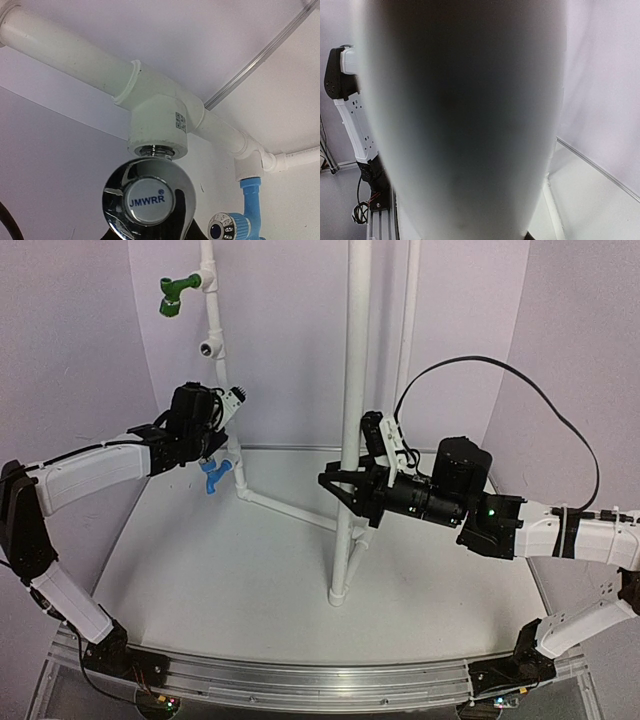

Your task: Install the water faucets

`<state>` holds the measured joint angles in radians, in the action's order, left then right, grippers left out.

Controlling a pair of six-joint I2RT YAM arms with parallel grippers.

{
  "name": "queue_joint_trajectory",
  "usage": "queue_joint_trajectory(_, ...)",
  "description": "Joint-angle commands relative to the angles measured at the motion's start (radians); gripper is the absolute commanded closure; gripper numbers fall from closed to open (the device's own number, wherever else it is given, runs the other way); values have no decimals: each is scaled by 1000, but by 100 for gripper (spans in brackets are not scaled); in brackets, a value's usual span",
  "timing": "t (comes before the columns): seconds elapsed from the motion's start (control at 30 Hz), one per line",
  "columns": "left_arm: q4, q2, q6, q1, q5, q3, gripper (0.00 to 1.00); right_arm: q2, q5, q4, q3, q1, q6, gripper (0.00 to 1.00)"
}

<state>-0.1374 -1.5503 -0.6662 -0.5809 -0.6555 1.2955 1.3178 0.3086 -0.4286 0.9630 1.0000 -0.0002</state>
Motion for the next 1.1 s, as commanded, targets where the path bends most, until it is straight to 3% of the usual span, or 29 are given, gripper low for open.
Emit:
queue_joint_trajectory(0.0, -55, -51, -115, -2, 3, -51, 100, -35, 157, -28, 34, 37, 243, 100)
queue_joint_trajectory(0.27, 10, -34, -249, -2, -35, -95, 100, -30, 159, -34, 30, 37, 243, 100)
queue_joint_trajectory(0.4, 39, -23, -244, -2, -42, -99, 97, -29, 161, -38, 29, 36, 243, 100)
queue_joint_trajectory(0.47, 1, -25, -175, -2, -45, -45, 89, -32, 160, -38, 28, 36, 243, 100)
queue_joint_trajectory(0.63, -71, -6, -64, 8, -3, 10, 48, -37, 156, -37, 26, 37, 241, 100)
queue_joint_trajectory(0.73, -95, 29, -2, 13, 31, 8, 30, -35, 155, -37, 25, 38, 241, 100)
queue_joint_trajectory(0.8, -67, 54, 16, 18, 14, -12, 6, -35, 155, -39, 25, 36, 241, 100)
queue_joint_trajectory(0.83, -71, 63, 35, 21, 6, -12, 1, -35, 155, -39, 23, 36, 242, 100)
queue_joint_trajectory(1.07, -87, 189, 193, 25, 11, -46, 0, -31, 156, -40, 26, 37, 243, 100)
